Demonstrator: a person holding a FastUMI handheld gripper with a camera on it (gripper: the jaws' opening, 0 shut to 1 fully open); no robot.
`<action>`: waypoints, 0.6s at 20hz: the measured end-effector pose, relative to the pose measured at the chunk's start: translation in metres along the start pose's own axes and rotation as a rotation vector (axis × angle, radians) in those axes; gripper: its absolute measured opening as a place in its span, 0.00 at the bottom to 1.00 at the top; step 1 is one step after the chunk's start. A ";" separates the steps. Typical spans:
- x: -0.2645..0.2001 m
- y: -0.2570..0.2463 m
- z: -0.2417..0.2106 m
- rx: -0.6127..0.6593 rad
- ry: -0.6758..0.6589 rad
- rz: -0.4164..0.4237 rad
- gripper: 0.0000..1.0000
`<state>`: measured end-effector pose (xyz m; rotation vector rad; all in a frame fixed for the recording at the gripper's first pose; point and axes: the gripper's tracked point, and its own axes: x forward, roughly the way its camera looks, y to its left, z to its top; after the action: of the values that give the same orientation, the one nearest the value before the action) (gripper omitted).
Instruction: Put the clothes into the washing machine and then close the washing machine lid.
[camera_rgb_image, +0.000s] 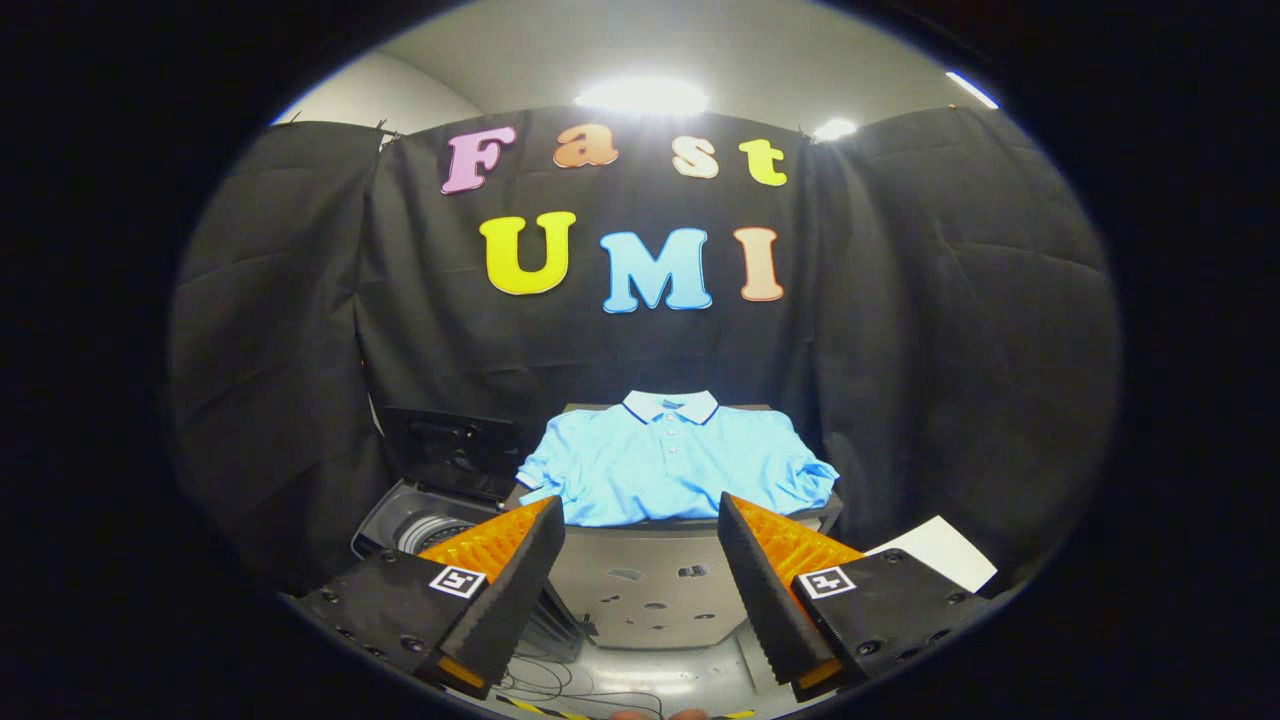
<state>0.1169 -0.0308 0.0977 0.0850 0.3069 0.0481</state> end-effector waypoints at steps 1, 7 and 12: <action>0.012 -0.002 0.002 -0.009 0.018 0.001 0.97; 0.087 -0.007 -0.011 -0.072 0.120 0.035 0.98; 0.134 -0.007 -0.033 -0.133 0.149 0.037 0.98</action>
<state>0.2345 -0.0268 0.0261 -0.0452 0.4504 0.1121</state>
